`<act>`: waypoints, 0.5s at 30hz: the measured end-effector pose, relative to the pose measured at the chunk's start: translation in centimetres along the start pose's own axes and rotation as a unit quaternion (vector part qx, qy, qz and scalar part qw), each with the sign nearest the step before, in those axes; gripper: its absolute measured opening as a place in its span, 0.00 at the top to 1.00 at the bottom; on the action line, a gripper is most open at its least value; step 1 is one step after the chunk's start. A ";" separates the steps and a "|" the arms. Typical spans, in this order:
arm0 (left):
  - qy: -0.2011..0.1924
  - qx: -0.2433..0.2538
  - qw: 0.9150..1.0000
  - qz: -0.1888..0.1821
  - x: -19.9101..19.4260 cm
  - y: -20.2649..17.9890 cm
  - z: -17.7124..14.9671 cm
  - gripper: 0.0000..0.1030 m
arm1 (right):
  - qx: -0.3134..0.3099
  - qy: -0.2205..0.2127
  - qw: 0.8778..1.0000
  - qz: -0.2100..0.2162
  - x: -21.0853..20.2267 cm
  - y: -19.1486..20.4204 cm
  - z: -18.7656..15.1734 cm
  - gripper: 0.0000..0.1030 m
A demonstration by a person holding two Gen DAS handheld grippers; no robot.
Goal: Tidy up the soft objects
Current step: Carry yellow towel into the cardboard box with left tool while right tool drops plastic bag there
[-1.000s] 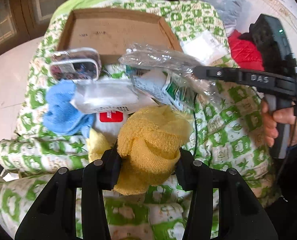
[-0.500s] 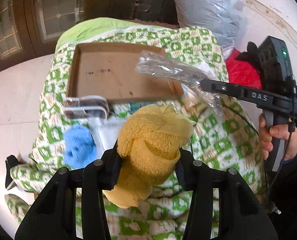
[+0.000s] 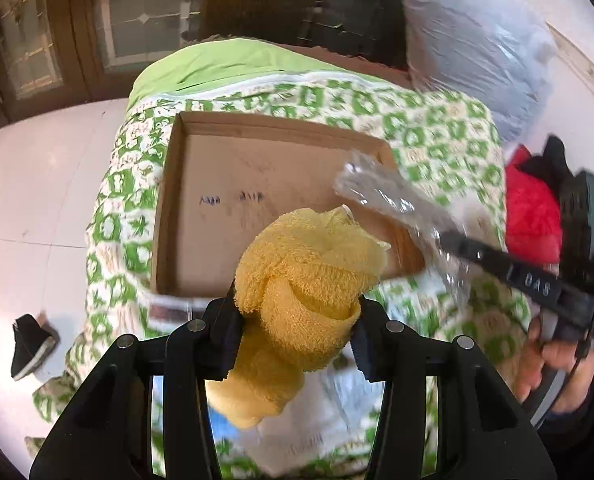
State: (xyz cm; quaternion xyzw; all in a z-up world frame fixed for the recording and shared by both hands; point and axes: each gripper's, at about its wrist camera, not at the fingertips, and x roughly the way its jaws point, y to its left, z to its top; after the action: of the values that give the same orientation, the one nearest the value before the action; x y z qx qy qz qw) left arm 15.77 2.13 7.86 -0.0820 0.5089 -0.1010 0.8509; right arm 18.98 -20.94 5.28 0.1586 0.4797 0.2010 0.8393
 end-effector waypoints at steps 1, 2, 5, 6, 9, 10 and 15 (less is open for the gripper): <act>0.000 -0.009 1.000 0.000 0.7 0.5 0.9 0.56 | 0.008 -0.001 1.000 -0.002 0.5 -0.2 0.5 0.91; 0.000 -0.012 1.000 0.002 1.1 0.7 1.4 0.56 | 0.012 -0.003 1.000 -0.006 0.9 -0.3 0.9 0.91; 0.000 -0.031 0.999 0.016 3.0 2.1 3.1 0.56 | 0.028 -0.005 0.999 -0.020 2.6 -0.7 2.1 0.91; 0.002 -0.043 0.999 0.018 3.9 2.9 3.7 0.56 | 0.032 -0.004 0.999 -0.025 3.4 -0.8 2.4 0.91; 0.005 -0.066 0.997 0.027 5.7 4.6 4.6 0.56 | 0.037 0.005 0.999 -0.038 5.5 -1.0 2.8 0.91; 0.006 -0.072 0.997 0.029 6.4 5.3 5.1 0.56 | 0.039 0.008 0.998 -0.041 6.0 -1.1 2.8 0.91; -0.003 -0.079 0.995 0.057 8.2 6.7 6.5 0.56 | 0.037 0.028 0.998 -0.052 8.1 -1.4 2.6 0.91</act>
State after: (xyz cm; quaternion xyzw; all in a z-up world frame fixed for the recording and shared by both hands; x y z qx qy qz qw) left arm 25.92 6.76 2.31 -0.1204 0.5170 -0.0120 0.8474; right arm 25.26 -18.40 -0.13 0.1587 0.5173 0.1435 0.8287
